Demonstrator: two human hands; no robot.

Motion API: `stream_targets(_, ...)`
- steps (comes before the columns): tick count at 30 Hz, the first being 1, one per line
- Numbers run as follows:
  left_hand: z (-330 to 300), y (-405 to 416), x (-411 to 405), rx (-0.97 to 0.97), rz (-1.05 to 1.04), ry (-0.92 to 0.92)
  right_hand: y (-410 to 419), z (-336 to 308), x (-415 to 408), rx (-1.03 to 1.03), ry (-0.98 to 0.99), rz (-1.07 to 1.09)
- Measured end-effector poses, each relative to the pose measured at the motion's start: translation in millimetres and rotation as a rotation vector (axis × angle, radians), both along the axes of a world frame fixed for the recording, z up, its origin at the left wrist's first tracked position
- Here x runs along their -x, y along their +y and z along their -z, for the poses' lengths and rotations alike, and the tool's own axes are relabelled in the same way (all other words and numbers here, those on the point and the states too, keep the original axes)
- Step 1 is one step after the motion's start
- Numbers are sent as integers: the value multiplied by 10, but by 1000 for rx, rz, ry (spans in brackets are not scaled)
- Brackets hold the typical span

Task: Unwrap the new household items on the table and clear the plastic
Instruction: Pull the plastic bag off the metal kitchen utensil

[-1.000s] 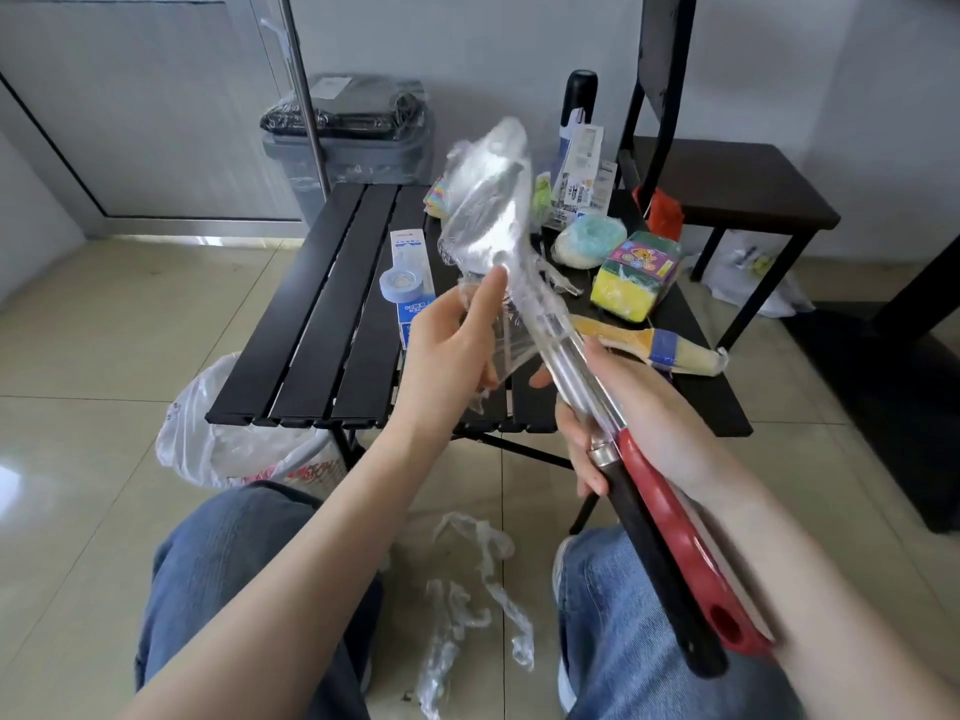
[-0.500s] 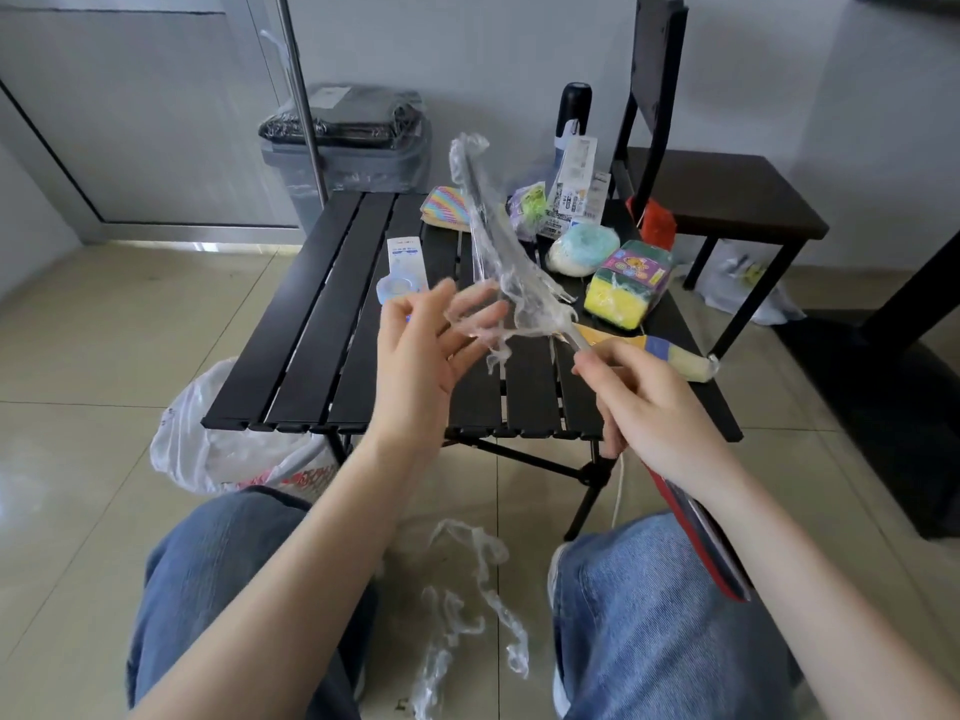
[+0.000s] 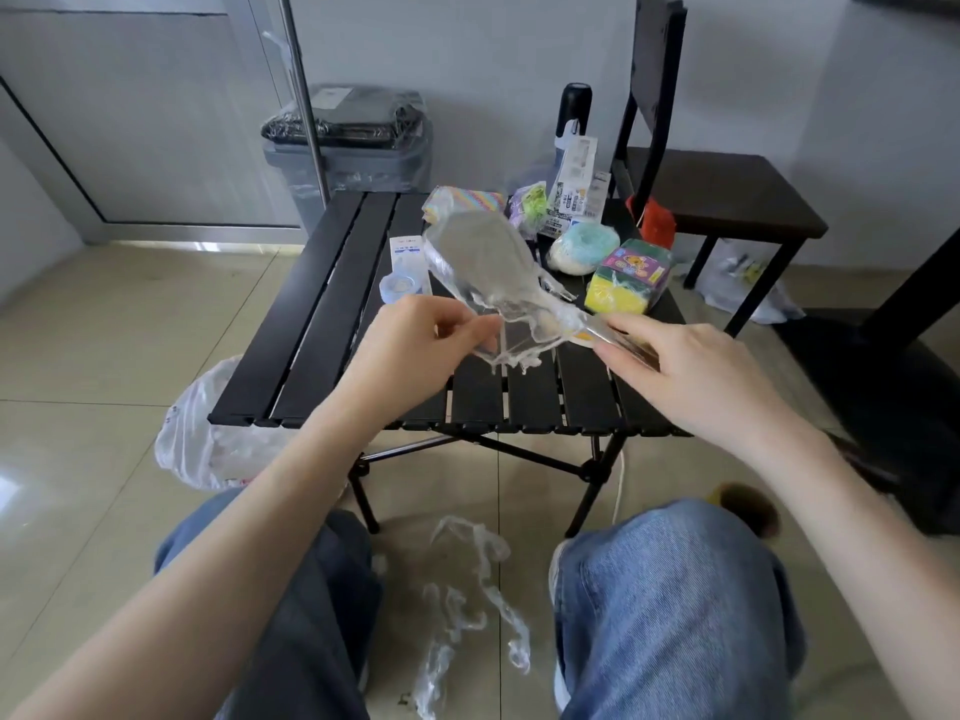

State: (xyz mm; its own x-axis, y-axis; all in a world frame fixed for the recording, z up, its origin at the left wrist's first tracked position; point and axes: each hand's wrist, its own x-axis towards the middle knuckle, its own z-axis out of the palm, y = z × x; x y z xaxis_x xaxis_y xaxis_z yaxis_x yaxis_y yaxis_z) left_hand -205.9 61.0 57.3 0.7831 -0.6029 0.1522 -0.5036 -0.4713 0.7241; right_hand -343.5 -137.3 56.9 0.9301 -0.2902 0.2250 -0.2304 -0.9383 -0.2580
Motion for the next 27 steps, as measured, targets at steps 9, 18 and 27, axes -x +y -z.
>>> stream_targets(9, -4, 198, -5, -54, 204, -470, -9, -118, -1, 411, 252, -160)
stream_targets(18, -42, 98, 136, 19, 268, -204, 109, 59, -88, 421, 290, -125)
stream_targets(27, -69, 96, 107, 110, 143, 113, 185, 81, -3, 454, 307, -217)
